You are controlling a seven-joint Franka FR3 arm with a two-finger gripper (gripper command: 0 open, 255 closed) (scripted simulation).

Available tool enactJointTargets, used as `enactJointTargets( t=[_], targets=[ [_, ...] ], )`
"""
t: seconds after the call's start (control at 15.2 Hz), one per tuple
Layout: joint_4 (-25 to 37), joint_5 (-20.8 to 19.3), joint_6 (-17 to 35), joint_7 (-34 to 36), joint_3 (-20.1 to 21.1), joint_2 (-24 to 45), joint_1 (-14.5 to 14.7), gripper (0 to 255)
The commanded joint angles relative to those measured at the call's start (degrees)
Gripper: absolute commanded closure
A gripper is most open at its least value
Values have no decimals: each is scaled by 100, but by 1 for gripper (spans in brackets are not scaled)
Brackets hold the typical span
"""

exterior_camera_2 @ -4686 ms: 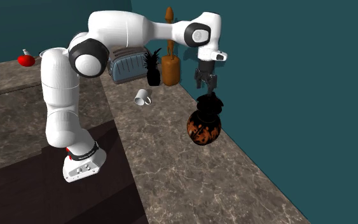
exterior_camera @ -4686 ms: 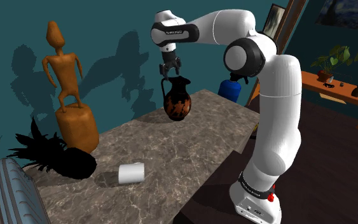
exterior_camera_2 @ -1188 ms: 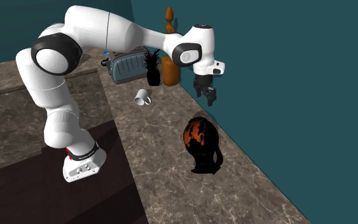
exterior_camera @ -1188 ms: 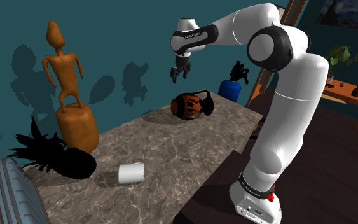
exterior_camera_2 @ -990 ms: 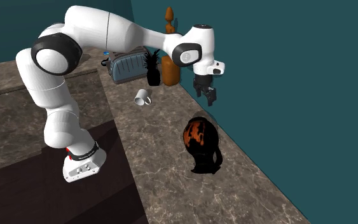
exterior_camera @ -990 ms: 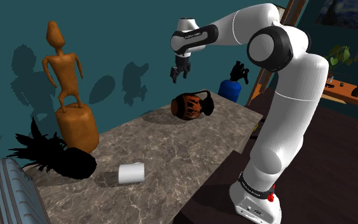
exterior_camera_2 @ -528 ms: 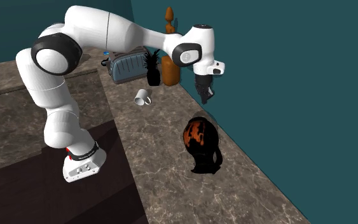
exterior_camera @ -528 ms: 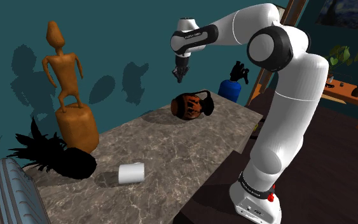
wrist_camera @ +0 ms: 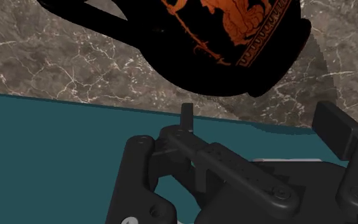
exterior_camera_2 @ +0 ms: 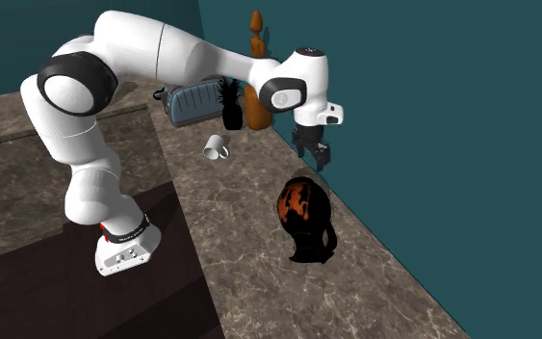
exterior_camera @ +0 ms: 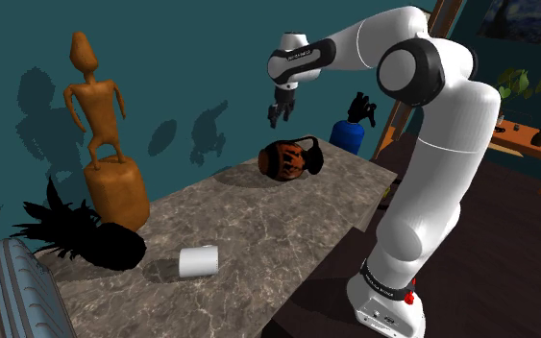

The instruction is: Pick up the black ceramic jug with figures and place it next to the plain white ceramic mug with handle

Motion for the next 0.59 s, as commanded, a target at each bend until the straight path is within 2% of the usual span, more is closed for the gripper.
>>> enactJointTargets(
  t=[0.0, 0.26, 0.53],
  targets=[
    [-188, 151, 112, -727, -70, -49, -196, 0],
    [-224, 475, 176, -2153, -210, 100, -605, 0],
    [46, 788, 92, -3549, -304, 474, -1044, 0]
  ],
)
